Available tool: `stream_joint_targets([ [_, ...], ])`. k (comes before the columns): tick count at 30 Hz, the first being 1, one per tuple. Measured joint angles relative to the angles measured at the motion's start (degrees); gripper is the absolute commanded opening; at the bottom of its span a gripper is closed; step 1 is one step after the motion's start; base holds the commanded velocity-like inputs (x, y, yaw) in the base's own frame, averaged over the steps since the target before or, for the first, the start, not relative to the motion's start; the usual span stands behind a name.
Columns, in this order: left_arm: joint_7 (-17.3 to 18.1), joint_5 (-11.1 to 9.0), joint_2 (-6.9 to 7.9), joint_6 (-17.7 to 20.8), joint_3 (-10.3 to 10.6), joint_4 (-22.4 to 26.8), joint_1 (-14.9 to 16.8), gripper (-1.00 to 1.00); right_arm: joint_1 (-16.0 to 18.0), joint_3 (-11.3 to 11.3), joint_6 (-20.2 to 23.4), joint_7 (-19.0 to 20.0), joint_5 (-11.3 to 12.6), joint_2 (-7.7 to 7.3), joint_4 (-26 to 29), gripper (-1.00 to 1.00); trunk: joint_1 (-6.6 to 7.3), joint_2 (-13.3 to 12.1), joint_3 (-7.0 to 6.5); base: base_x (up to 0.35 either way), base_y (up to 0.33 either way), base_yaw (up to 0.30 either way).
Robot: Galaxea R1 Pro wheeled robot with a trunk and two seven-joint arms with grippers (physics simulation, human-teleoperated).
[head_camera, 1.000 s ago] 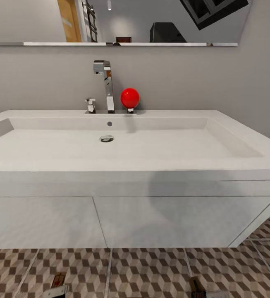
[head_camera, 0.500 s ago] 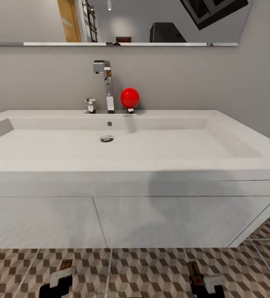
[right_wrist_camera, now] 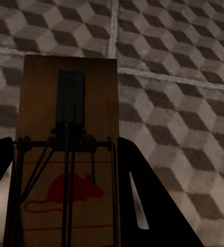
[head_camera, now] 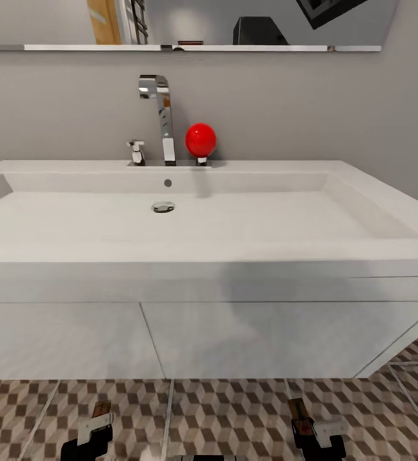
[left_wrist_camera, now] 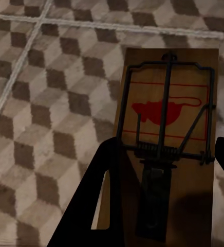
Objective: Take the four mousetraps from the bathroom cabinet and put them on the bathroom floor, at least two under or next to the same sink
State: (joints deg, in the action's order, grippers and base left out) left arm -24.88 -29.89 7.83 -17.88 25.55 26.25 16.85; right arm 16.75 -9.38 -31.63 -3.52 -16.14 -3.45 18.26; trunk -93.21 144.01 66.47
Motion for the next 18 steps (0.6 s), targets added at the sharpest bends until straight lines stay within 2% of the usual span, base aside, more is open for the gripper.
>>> stream_joint_targets([
  [6,0.00,-0.04,0.00,-0.01,0.06,0.00,-0.01,-1.00,0.00,0.00,-0.01,-0.10,0.02,-0.01,-0.01,-1.00,-0.15,0.08,1.33,0.000,0.000,0.000],
  [18,0.17,-0.07,-0.13,-0.01,0.15,0.00,-0.01,-1.00,0.00,0.04,-0.10,-0.26,0.04,0.00,0.00,-1.00,-0.15,0.08,1.34,0.000,0.000,0.000],
])
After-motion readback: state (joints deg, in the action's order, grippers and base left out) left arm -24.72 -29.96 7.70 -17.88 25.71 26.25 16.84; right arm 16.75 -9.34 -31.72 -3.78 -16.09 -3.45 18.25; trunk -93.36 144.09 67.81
